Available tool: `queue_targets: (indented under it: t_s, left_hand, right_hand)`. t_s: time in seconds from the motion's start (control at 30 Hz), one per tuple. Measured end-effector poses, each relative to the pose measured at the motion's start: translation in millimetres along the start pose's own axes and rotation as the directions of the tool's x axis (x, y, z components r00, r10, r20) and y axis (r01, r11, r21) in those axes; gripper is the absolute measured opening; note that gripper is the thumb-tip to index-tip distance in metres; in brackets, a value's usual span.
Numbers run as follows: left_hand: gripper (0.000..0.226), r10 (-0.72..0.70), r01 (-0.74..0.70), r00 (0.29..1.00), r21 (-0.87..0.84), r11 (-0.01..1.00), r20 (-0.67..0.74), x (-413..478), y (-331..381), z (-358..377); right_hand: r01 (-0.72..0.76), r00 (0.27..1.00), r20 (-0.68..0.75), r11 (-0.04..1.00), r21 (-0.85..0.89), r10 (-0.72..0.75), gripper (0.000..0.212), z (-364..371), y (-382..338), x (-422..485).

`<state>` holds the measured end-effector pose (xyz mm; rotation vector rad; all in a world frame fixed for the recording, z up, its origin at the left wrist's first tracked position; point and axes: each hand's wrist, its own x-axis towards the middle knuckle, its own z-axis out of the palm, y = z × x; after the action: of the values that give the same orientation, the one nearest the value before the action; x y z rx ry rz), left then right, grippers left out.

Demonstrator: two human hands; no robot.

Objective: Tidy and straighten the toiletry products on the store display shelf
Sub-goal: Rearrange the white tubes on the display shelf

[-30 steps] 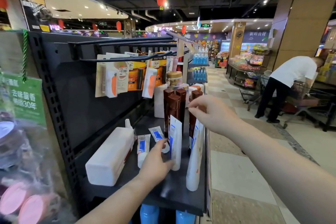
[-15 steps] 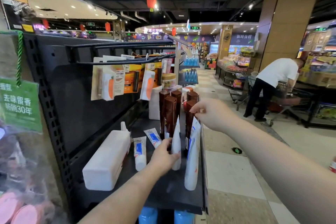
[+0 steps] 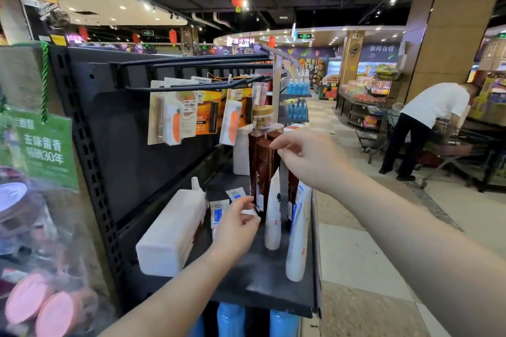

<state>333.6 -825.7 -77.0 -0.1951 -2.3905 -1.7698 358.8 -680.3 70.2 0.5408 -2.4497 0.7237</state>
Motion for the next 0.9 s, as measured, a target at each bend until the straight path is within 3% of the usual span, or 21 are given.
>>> queue_targets:
  t_s: [0.1,0.2,0.37,0.47,0.53,0.63,0.7,0.77,0.83,0.9]
  left_hand:
    - [0.021,0.097,-0.095,0.978,0.020,0.995,-0.185,-10.9,5.1,-39.4]
    - [0.015,0.122,-0.105,0.947,0.071,0.992,-0.299,-21.7,12.7,-80.1]
    - [0.019,0.082,-0.043,0.945,0.129,0.991,-0.317,-35.4,11.7,-115.8]
    - [0.018,0.056,-0.015,0.949,0.135,0.991,-0.311,-42.4,5.1,-120.0]
    - [0.018,0.062,-0.016,0.952,0.154,0.988,-0.299,-44.5,1.8,-120.2]
    - [0.018,0.060,-0.012,0.955,0.163,0.987,-0.291,-45.2,0.0,-122.4]
    - [0.019,0.063,-0.014,0.956,0.170,0.985,-0.285,-45.3,-0.4,-123.7]
    - [0.018,0.059,-0.010,0.960,0.178,0.984,-0.273,-45.3,-0.5,-122.6]
    - [0.014,0.049,-0.009,0.966,0.157,0.988,-0.253,-45.1,1.5,-117.6]
    - [0.015,0.037,-0.007,0.973,0.127,0.992,-0.230,-43.9,4.3,-108.7]
  right_hand:
    - [0.092,0.995,0.037,0.988,0.121,-0.097,0.025,27.1,-39.2,-4.4]
    - [0.012,0.991,0.127,0.991,0.130,-0.028,0.026,70.0,-58.6,-6.8]
    - [-0.238,0.885,0.367,0.955,-0.175,0.287,0.020,147.0,-39.4,-8.4]
    - [-0.314,0.781,0.451,0.895,-0.316,0.433,0.053,184.8,-20.8,-18.3]
    - [-0.396,0.751,0.447,0.873,-0.285,0.486,0.065,199.7,-11.0,-26.5]
    - [-0.475,0.741,0.399,0.841,-0.257,0.540,0.053,205.6,-0.1,-34.2]
    - [-0.593,0.691,0.358,0.776,-0.216,0.628,0.047,199.0,2.2,-36.9]
    - [-0.739,0.634,0.368,0.673,0.029,0.680,0.047,189.6,3.5,-40.2]
    - [-0.819,0.555,0.446,0.368,0.441,0.702,0.040,180.0,0.8,-44.6]
    - [-0.761,0.505,0.535,0.055,0.647,0.677,0.033,167.8,-7.0,-51.3]
